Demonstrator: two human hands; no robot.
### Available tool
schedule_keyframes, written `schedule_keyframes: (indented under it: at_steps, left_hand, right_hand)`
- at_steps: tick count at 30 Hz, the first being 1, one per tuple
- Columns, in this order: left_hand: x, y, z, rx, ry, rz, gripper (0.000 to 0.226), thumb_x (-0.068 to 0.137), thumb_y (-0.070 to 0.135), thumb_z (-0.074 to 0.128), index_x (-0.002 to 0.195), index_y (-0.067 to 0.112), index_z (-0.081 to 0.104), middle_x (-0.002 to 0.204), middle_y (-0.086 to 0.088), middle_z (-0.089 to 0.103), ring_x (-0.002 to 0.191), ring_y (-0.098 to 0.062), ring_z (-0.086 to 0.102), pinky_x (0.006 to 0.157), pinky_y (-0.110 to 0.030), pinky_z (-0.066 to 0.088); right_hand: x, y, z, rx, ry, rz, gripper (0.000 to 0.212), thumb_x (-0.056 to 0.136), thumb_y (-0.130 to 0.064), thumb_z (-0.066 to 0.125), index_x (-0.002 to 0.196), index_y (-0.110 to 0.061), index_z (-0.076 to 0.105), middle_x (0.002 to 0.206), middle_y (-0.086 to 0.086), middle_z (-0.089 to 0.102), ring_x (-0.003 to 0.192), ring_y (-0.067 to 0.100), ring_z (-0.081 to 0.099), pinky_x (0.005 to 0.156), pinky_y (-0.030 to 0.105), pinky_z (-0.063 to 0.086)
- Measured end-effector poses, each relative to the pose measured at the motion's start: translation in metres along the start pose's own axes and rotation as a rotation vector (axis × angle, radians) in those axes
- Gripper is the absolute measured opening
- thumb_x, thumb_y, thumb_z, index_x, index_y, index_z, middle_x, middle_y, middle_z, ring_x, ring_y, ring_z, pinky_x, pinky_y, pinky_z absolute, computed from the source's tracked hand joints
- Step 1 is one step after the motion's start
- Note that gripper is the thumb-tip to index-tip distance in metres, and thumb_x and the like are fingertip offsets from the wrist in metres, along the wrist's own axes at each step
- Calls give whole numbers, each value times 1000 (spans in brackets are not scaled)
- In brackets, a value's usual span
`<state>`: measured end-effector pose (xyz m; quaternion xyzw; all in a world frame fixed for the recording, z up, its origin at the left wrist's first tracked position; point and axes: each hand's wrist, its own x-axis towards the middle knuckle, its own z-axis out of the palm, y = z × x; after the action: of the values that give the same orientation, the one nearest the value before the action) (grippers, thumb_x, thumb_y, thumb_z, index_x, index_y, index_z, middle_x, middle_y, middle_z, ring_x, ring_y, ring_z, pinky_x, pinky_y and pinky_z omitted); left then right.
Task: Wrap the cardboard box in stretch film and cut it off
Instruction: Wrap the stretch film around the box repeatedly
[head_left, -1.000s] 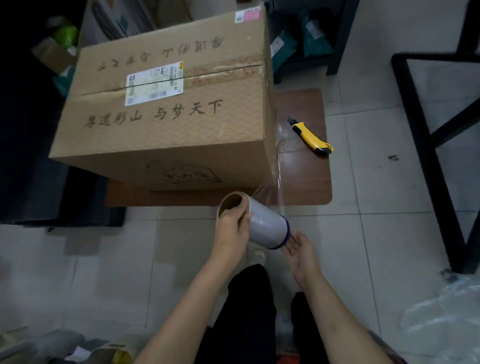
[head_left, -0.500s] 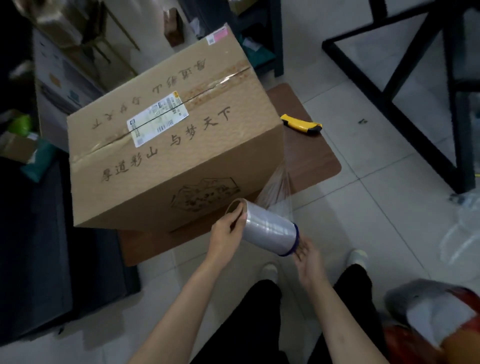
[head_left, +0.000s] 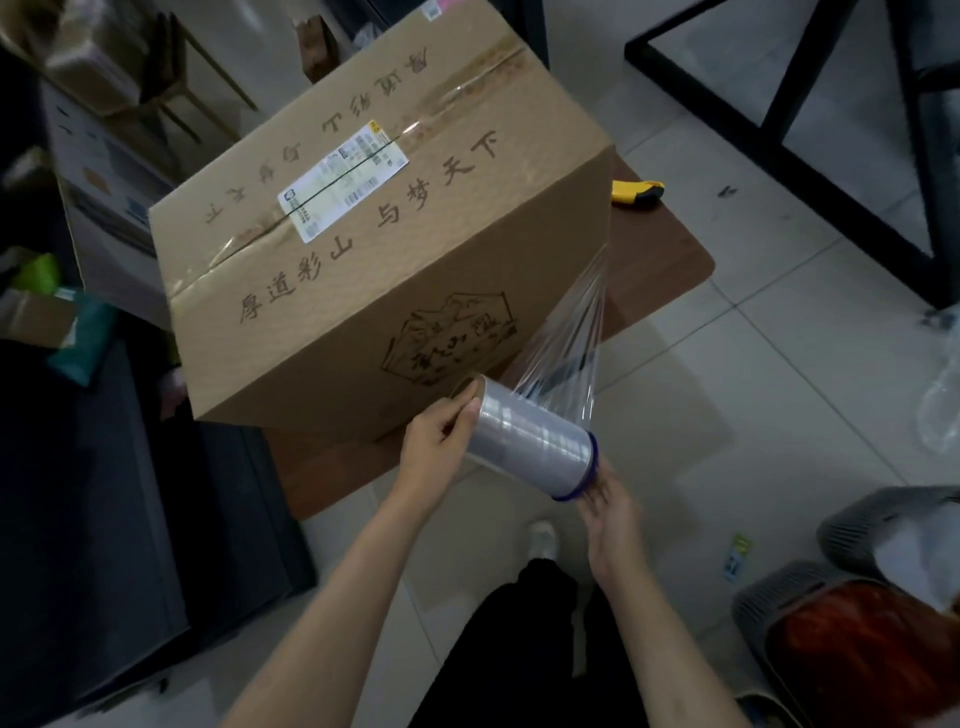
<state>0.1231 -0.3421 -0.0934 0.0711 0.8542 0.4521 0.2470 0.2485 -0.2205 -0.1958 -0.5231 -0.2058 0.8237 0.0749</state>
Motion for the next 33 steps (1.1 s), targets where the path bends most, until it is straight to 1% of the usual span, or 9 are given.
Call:
schedule_keyframes:
  at_steps: [5, 8, 14, 16, 19, 22, 24, 29, 33]
  left_hand:
    - [-10, -19, -28, -24, -71, 23, 35, 94, 25, 55, 129, 19, 56, 128, 7, 58, 123, -2, 49, 105, -20, 38]
    - [-14, -31, -48, -41, -125, 41, 38, 92, 25, 59, 129, 21, 56, 125, 8, 60, 120, 0, 51, 103, -18, 40]
    - [-12, -64, -99, -15, -235, 89, 37, 92, 22, 59, 128, 19, 56, 122, 0, 61, 115, -2, 54, 100, -19, 42]
    - [-12, -73, -117, -7, -256, 81, 37, 91, 24, 60, 128, 23, 55, 120, 3, 61, 115, -6, 55, 100, -22, 42]
    - [-15, -84, -140, 50, -298, 87, 41, 90, 27, 61, 130, 28, 52, 112, 12, 60, 108, 2, 55, 95, -17, 42]
    - [-22, -94, -157, 76, -299, 76, 46, 88, 27, 64, 132, 21, 52, 122, 9, 59, 112, 3, 53, 101, -20, 41]
    - [-27, -101, -165, 87, -293, 89, 49, 86, 27, 66, 132, 18, 52, 126, 7, 57, 114, 3, 52, 102, -17, 41]
    - [-36, -120, -184, 73, -309, 94, 53, 82, 20, 71, 131, 16, 53, 113, 18, 58, 95, 24, 52, 83, 0, 40]
    - [-33, -134, -204, 31, -355, 75, 51, 82, 16, 71, 130, 14, 54, 110, 17, 61, 97, 17, 56, 80, -3, 44]
  right_hand:
    - [-29, 28, 5, 32, 26, -133, 35, 96, -12, 42, 128, -6, 56, 118, 5, 65, 108, 16, 61, 94, 29, 47]
    - [-40, 50, 14, 46, 71, -203, 31, 97, -12, 44, 124, -9, 57, 117, 5, 65, 103, 11, 62, 87, 24, 50]
    - [-54, 118, 42, 120, 126, -294, 35, 98, -13, 42, 131, -4, 51, 127, 13, 58, 118, 25, 53, 90, 29, 46]
    - [-56, 143, 51, 149, 148, -287, 36, 97, -14, 43, 131, -4, 52, 130, 14, 57, 120, 27, 53, 89, 29, 46]
    - [-58, 173, 62, 164, 161, -279, 37, 95, -17, 48, 130, -5, 55, 129, 13, 60, 121, 28, 55, 89, 32, 47]
    - [-63, 195, 69, 159, 161, -298, 37, 93, -15, 52, 129, -12, 57, 128, 8, 61, 116, 23, 58, 86, 27, 50]
    - [-68, 206, 72, 154, 163, -339, 36, 92, -15, 55, 128, -14, 57, 125, 5, 63, 114, 20, 59, 83, 23, 52]
    - [-89, 232, 78, 71, 172, -453, 42, 89, -17, 61, 131, -14, 55, 118, 0, 65, 108, 12, 61, 87, 22, 51]
    - [-104, 255, 92, 35, 174, -507, 48, 88, -12, 61, 135, -10, 50, 120, 2, 63, 95, -4, 64, 79, 13, 51]
